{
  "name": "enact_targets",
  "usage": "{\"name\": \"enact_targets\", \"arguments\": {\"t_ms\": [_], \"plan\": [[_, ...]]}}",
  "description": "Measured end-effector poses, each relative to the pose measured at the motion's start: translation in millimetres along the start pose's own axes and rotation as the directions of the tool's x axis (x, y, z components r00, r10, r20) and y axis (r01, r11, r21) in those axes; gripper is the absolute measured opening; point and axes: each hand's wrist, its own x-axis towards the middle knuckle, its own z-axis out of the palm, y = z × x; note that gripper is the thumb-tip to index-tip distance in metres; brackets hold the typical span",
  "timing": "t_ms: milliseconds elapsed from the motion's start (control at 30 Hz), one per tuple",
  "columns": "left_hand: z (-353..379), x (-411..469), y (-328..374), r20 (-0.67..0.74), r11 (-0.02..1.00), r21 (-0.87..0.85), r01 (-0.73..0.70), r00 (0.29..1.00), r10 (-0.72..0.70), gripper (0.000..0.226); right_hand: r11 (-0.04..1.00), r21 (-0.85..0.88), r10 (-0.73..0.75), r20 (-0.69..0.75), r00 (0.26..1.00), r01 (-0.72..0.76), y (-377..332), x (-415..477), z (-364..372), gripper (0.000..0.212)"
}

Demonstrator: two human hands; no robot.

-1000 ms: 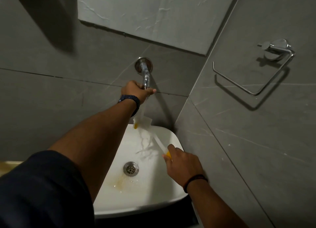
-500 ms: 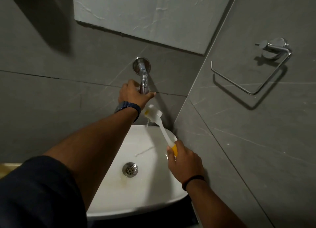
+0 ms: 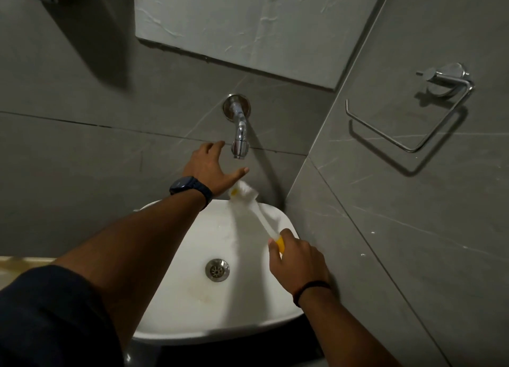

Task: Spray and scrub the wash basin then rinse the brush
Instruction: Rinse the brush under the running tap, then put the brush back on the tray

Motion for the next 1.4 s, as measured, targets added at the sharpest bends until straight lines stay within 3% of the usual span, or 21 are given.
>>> {"name": "enact_targets", "arguments": {"t_ms": [367,500,733,900,1100,1267,1400], "plan": [[-5.6,-4.8,-7.0,0.008,0.995,0.086,-0.053,0.999,0.053,0.088,1.000,-0.012,-0.007,0.020,1.000,0.007,-2.2,-3.5,1.8,0.028],[-5.3,-6.8,-8.4,0.022,0.992,0.111,-0.064,0.998,0.062,0.089,0.999,0.030,0.023,-0.042,0.999,-0.021,-4.4,-4.1,1.0,0.026],[-5.5,-13.9,-20.4,0.036,0.985,0.158,-0.064,0.998,0.059,0.086,0.999,-0.033,-0.015,0.076,0.997,0.018,-4.4,-7.1,13.4,0.027],[-12.6,-29.2,-34.3,0.030,0.984,0.173,-0.039,0.999,0.034,0.085,1.000,-0.005,0.014,0.076,0.997,-0.014,-11.0,-8.9,16.9,0.028],[-47.3,-94.4,-80.5,-0.060,0.987,0.106,0.117,0.992,-0.111,0.080,0.912,0.381,0.131,0.079,0.988,-0.151,-56.3,-17.1,23.0,0.031],[-104.7,-184.3,-168.0,-0.201,0.902,0.176,0.394,0.911,-0.359,0.069,0.828,0.561,-0.104,0.171,0.980,-0.009,-144.3,-28.1,51.6,0.023],[-156.3,-255.4,-247.9,-0.311,0.752,0.222,0.621,0.776,-0.549,0.069,0.771,0.596,-0.424,0.220,0.879,0.223,-232.9,-43.3,84.1,0.018]]}}
